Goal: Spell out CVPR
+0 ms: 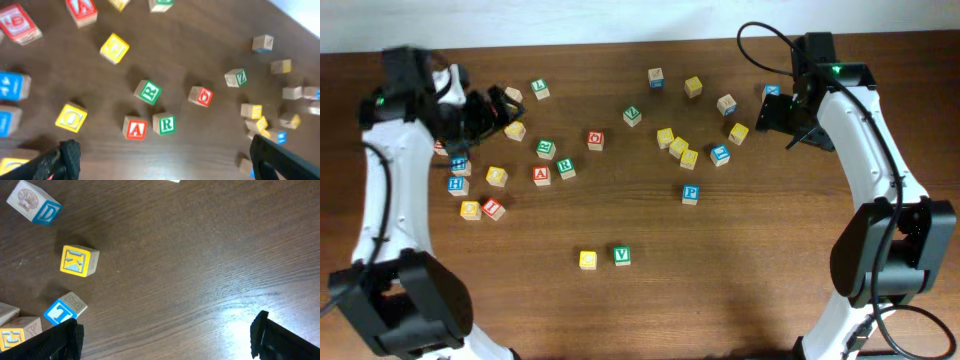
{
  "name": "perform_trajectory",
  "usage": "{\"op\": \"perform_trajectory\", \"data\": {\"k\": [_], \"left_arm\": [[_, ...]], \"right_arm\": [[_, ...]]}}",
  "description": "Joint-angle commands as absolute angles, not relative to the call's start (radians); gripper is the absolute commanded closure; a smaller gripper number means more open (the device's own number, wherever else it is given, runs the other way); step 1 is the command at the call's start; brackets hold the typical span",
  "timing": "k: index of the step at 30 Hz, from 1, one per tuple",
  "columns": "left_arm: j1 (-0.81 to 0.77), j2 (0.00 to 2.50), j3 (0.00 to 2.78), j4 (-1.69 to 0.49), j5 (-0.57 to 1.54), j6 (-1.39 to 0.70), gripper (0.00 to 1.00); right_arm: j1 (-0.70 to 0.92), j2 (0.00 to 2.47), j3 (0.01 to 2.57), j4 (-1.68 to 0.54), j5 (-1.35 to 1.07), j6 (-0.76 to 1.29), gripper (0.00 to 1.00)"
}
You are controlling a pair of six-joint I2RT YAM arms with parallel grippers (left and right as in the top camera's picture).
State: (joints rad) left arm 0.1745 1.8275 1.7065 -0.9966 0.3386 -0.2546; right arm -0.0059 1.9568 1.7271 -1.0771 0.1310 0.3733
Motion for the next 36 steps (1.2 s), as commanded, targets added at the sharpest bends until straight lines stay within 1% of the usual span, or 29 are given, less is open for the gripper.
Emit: {"op": "perform_trajectory", "data": {"k": [1,3,14,17,18,22,26,30,33,35,36], "left_arm": [[0.084,1.835,1.764,-1.031,-0.012,-0.233,0.01],[0.066,1.846,1.763,-1.038,-0.049,-0.233,0.01],[0.065,1.888,1.761,-1.066,-0.043,-0.234,0.01],[0.068,1.934,1.761,-1.111,-0.157,-0.245,0.01],[0.073,1.952,1.761,-1.120,-0.181,-0.279,0.01],[0.116,1.998,1.761,-1.119,-0.181,-0.295,0.01],[0.199,2.001,1.761,-1.122,-0.178,-0.397,0.01],[0.252,2.001,1.756,-1.150,-0.145,-0.396,0.01],[0.252,2.006,1.748,-1.150,-0.145,-0.396,0.01],[0.252,2.015,1.748,-1.154,-0.068,-0.387,0.01],[0.250,2.023,1.748,-1.153,-0.016,-0.350,0.01]], "right_arm": [[-0.007,1.943,1.735,-1.078,0.143,0.376,0.02],[-0.007,1.943,1.735,-1.078,0.143,0.376,0.02],[-0.007,1.943,1.735,-1.078,0.143,0.376,0.02],[-0.007,1.943,1.735,-1.078,0.143,0.376,0.02],[-0.007,1.943,1.735,-1.078,0.143,0.375,0.02],[-0.007,1.943,1.735,-1.078,0.143,0.376,0.02],[-0.007,1.943,1.735,-1.078,0.143,0.376,0.02],[-0.007,1.943,1.735,-1.078,0.143,0.376,0.01],[-0.007,1.943,1.735,-1.078,0.143,0.376,0.02],[-0.007,1.943,1.735,-1.078,0.143,0.376,0.02],[-0.007,1.943,1.735,-1.078,0.143,0.376,0.02]]}}
